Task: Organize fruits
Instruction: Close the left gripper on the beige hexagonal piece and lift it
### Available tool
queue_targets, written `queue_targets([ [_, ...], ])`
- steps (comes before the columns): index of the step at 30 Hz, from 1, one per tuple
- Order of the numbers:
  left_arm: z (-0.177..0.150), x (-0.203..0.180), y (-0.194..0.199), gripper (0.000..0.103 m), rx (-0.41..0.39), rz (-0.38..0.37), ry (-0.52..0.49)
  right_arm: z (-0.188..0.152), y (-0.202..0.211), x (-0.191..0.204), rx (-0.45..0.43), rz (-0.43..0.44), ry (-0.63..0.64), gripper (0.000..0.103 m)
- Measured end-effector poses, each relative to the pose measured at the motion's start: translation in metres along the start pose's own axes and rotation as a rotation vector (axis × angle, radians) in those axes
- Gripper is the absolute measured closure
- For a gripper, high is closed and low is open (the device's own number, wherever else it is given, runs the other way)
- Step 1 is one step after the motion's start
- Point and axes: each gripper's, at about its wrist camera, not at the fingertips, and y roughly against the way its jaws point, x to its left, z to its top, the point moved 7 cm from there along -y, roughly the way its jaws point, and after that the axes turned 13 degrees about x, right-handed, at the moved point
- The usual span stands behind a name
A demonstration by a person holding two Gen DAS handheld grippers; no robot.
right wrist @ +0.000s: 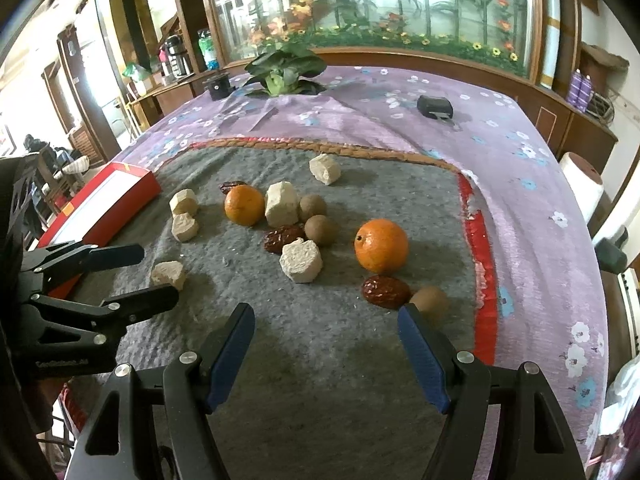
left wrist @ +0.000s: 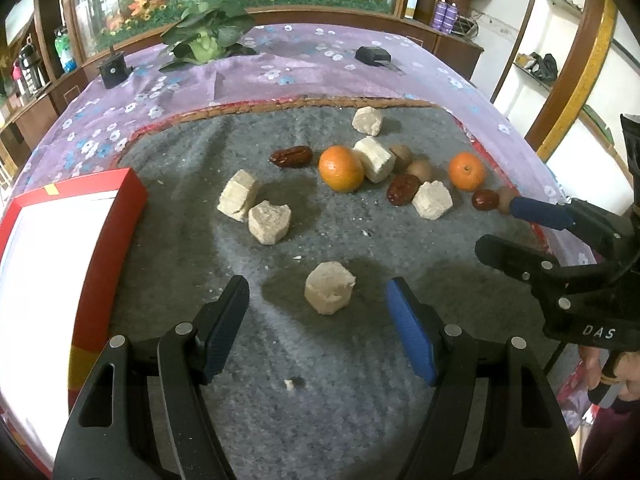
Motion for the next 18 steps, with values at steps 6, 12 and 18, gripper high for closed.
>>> queue_targets([
  [6, -0.002, -0.007, -0.009, 0.074, 0.016, 0.048, -0.041, -0.002, 0.003, 0.0, -0.007, 0.003, -0.001, 0.031],
  [12, -0.003, 0.001, 0.0, 0.079, -0.008, 0.045, -0.021, 0.0, 0.002, 0.006, -0.008, 0.026, 0.011, 0.031],
  [18, -0.004, 0.003, 0.008, 0.079, -0.019, 0.05, -0.008, 0.004, -0.001, 0.012, -0.008, 0.048, 0.011, 0.031],
])
